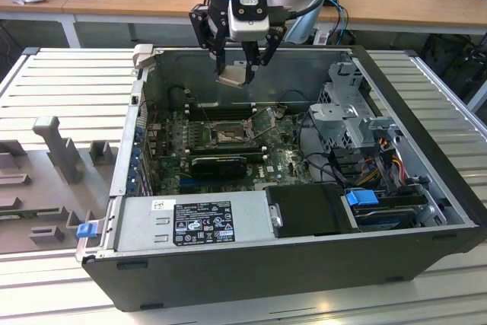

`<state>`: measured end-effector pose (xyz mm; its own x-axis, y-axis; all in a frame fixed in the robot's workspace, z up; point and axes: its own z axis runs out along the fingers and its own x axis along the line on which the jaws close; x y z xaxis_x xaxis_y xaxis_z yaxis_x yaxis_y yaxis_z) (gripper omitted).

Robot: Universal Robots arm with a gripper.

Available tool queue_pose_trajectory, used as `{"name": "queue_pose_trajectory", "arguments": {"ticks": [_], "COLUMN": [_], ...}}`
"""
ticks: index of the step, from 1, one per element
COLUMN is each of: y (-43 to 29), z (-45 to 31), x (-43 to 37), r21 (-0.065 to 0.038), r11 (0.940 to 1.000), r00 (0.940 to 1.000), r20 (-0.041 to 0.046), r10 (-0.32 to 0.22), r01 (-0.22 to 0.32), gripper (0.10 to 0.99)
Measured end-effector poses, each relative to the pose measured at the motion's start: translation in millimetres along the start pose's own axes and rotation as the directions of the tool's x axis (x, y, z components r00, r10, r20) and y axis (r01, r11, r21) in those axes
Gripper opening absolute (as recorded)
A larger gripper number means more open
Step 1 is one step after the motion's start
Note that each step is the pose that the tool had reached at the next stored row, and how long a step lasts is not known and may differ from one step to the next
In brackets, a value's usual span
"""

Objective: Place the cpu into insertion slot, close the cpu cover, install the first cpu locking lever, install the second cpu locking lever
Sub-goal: 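Place the cpu into insertion slot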

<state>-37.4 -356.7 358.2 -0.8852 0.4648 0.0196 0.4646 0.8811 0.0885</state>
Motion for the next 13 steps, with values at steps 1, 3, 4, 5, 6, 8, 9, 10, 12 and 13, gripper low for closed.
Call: {"name": "queue_pose_trajectory", "arguments": {"ticks": [1,3,4,5,6,8,9,10,12,13], "y": [0.0,-0.1,-0.1,-0.1,-0.1,-0.1,-0.2,-0.2,-0.2,-0.2], "z": [0.1,0.3,0.6,0.8,0.9,1.4,1.7,1.9,2.3,2.4], "x": [0.1,0.0,0.0,0.1,0.1,0.0,0.0,0.0,0.0,0.0], "r21": [0.000,0.000,-0.001,-0.001,-0.001,-0.001,-0.002,-0.002,-0.003,-0.003], "r11": [1.0000,0.9998,0.9996,0.9993,0.9989,0.9978,0.9967,0.9959,0.9941,0.9936], "r00": [1.0000,0.9998,0.9996,0.9993,0.9989,0.9978,0.9967,0.9959,0.9941,0.9935], "r20": [0.0005,0.0016,0.0024,0.0033,0.0041,0.0059,0.0071,0.0079,0.0095,0.0099], "r10": [0.006,0.018,0.027,0.036,0.046,0.067,0.081,0.090,0.108,0.113], "r01": [-0.006,-0.018,-0.027,-0.036,-0.046,-0.067,-0.081,-0.090,-0.108,-0.113], "gripper": [0.525,0.525,0.525,0.525,0.525,0.525,0.525,0.525,0.525,0.525]}}
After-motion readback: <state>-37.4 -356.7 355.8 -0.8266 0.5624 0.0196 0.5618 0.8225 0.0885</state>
